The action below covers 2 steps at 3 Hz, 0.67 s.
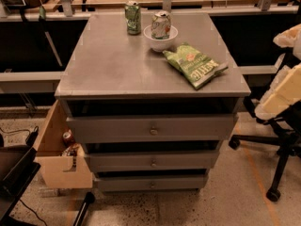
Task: Pick 7up can from white bowl and place on counter
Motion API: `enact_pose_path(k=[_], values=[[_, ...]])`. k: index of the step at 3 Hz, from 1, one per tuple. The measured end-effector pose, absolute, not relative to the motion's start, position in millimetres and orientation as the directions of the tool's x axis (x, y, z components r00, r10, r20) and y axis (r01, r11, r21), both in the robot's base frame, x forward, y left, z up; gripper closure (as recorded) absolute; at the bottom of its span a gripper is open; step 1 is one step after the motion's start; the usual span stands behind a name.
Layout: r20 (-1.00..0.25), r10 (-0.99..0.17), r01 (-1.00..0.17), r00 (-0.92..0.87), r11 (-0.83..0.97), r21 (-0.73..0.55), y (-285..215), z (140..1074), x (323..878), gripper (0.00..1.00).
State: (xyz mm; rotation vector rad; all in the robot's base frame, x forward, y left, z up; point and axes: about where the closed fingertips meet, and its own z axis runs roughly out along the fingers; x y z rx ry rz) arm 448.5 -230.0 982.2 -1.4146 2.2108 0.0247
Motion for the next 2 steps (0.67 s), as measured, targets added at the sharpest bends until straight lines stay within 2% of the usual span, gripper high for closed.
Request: enact_pose_path(k=[1, 2], values=[[-0.700, -0.651, -0.770, -0.293, 0.594, -0.231, -238, 992, 503, 0.00], [-0.875, -0.446, -0.708, -0.188, 0.679, -0.194, -236, 1019, 563, 0.00]])
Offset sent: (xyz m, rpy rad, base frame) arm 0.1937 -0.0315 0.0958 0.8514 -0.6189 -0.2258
